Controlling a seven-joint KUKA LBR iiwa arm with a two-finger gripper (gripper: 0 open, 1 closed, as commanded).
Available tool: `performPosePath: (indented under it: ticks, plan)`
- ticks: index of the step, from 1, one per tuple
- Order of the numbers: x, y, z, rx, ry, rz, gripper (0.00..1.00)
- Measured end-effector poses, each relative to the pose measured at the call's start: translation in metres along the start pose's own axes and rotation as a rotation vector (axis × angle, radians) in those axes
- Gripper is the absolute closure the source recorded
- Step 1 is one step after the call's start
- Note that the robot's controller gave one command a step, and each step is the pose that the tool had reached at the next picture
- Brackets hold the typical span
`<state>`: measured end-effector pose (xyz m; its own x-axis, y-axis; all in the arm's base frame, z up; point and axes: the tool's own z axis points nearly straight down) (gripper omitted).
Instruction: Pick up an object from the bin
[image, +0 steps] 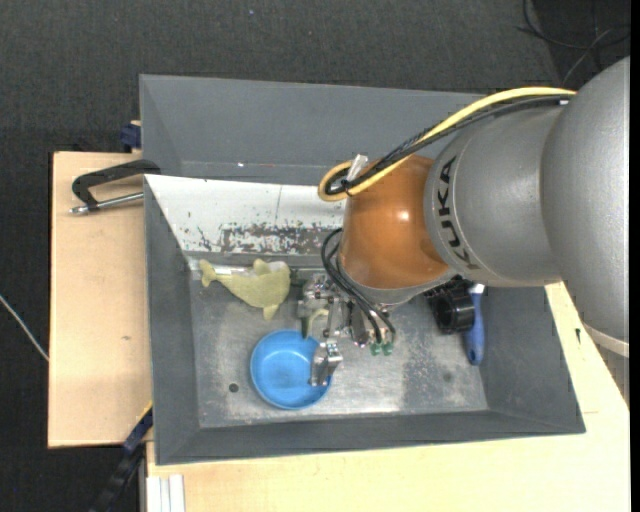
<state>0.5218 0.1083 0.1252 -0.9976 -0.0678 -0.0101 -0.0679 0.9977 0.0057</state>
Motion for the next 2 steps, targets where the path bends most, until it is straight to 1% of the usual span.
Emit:
performPosePath:
  ticks: [1,2]
  plan:
    - [-0.0246,0.038,0.0445,0.003,0.006,0.113,0.0]
    - [-0.025,0.0364,0.0426,0.005,0.006,0.114,1.0]
